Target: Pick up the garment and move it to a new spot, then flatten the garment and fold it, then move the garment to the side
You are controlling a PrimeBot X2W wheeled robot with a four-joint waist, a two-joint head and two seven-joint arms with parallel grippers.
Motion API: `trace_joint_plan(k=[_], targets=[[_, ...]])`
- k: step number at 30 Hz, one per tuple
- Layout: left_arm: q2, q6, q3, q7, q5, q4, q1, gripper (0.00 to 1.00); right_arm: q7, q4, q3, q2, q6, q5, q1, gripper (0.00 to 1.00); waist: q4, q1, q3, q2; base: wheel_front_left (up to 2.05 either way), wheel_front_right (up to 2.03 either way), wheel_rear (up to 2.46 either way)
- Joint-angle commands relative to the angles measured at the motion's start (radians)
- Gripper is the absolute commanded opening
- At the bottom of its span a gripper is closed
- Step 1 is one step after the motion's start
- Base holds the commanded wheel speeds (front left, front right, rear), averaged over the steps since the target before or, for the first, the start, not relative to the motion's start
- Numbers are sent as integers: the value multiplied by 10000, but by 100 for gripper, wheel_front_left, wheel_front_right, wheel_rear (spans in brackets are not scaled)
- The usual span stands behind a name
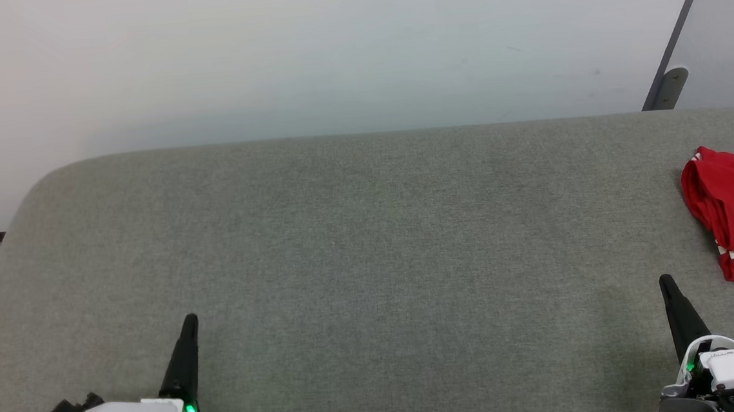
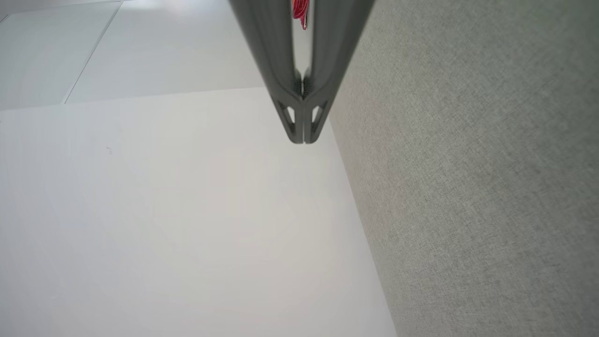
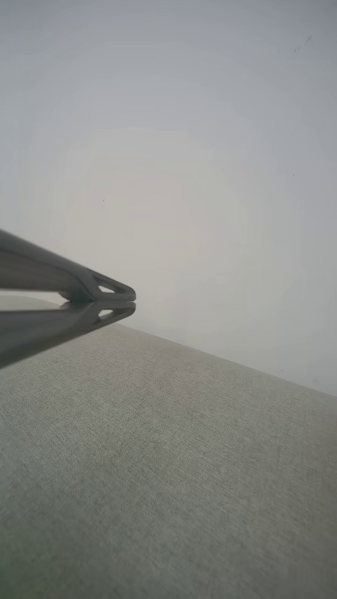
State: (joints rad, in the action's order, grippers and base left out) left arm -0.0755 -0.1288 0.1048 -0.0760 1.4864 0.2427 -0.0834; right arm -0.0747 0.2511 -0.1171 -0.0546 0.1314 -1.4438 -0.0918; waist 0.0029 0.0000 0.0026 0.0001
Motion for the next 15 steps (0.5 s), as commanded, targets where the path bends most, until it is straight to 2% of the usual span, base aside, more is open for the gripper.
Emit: trace_joint_plan(k=[1, 15], targets=[[21, -30, 47, -44, 173, -12, -160, 0, -62, -60, 32, 20, -11, -277, -131, 0, -2, 0, 0, -1, 0, 0, 0], [209, -34, 102, -313, 975, 20, -262, 0, -329, -78, 39, 52, -13, -1314, -208, 0, -20, 0, 4, -1, 0, 0, 0]])
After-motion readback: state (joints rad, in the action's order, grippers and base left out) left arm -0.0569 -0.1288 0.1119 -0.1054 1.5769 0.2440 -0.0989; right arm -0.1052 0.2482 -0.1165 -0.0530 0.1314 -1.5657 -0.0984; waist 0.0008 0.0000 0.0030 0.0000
